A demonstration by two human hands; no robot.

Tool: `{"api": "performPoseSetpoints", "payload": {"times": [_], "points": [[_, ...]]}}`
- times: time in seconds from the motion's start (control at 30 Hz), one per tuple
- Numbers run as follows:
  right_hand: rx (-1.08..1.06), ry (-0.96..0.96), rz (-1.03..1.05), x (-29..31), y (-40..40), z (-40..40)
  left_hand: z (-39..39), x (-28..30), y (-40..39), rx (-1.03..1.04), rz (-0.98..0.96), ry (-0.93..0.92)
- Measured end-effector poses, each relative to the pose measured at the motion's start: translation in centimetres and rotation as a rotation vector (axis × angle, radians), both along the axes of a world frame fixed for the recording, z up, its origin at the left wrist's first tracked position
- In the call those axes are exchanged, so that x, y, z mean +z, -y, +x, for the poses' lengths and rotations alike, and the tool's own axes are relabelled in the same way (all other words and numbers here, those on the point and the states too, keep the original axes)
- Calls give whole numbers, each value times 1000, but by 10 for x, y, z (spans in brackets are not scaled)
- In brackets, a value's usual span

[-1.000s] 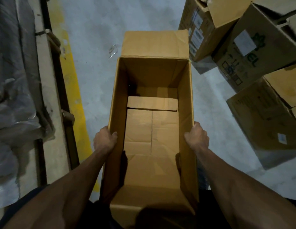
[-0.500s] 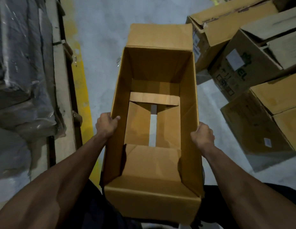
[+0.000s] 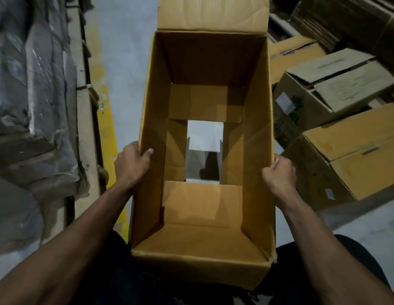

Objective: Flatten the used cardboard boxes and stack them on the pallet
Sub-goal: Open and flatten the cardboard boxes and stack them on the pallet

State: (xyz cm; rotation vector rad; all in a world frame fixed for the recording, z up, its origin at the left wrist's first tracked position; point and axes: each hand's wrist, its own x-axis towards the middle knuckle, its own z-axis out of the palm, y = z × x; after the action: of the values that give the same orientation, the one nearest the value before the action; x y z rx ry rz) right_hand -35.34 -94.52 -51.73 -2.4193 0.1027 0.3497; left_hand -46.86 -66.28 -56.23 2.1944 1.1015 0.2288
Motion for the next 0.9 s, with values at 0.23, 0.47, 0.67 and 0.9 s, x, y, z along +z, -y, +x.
{"api": "performPoseSetpoints", "payload": {"times": [0.23, 0.47, 0.67, 0.9], "points": [[-86, 0, 67, 1, 14, 4, 16, 8, 55, -136, 310, -32], [-73, 18, 100, -1, 16, 15, 24, -60, 153, -853, 148, -409], [-51, 15, 105, -2, 13, 21, 27, -147, 167, -908, -34, -658], [-31, 1, 146, -9, 9, 34, 45, -195, 157, -732, -647, -982]]}}
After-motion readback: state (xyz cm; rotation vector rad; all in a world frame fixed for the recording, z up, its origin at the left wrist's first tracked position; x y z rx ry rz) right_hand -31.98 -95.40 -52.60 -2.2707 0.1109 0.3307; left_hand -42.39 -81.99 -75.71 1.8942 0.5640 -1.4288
